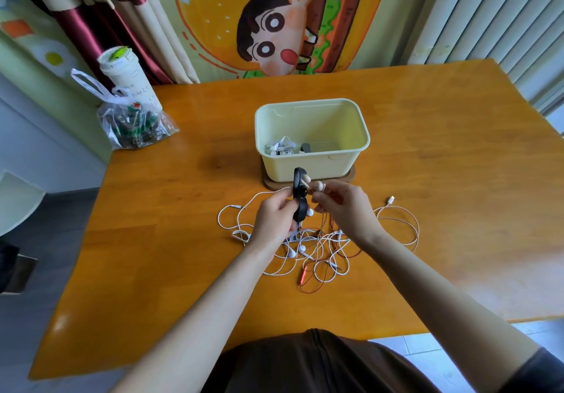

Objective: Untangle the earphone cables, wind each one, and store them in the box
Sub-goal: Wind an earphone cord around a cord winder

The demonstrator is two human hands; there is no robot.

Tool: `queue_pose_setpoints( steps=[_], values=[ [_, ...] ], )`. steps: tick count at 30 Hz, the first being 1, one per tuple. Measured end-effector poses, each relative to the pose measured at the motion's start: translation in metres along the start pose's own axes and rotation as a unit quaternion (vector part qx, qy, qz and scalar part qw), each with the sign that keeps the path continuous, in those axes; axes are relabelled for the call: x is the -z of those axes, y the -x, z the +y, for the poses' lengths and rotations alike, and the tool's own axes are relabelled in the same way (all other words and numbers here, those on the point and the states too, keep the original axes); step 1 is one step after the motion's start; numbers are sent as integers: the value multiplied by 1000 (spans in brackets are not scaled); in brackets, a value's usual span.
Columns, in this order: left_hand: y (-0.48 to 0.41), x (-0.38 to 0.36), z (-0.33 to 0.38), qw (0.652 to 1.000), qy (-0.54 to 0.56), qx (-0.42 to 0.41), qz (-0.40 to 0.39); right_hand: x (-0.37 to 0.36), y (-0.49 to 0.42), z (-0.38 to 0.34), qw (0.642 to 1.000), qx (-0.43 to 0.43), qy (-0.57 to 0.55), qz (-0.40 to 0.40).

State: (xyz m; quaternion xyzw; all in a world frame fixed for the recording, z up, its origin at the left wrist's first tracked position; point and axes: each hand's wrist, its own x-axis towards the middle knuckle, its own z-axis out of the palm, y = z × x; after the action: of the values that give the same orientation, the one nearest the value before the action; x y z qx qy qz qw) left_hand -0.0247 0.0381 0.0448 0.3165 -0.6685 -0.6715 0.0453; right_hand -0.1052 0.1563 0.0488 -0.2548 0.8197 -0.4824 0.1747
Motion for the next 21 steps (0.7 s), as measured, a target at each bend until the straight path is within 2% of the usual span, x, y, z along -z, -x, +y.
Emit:
queue_pose_setpoints(
  steps=[3, 6, 9, 15, 21],
  values=[
    [1, 2, 6, 999, 26, 19, -35, 2, -1, 0, 1000, 8, 9, 12],
    [3, 1, 7, 998, -13, -16, -61, 5, -3, -1, 999, 23, 37, 20],
    [2, 1, 4, 996, -52, -48, -59, 6, -2, -2, 997, 41, 61, 34],
    [-2, 3, 6, 992, -103, -38, -62, 4, 4, -3, 993, 75, 72, 58],
    [-2, 4, 6, 994, -87, -15, -66, 4, 2, 2, 993, 59, 60, 77]
  ],
)
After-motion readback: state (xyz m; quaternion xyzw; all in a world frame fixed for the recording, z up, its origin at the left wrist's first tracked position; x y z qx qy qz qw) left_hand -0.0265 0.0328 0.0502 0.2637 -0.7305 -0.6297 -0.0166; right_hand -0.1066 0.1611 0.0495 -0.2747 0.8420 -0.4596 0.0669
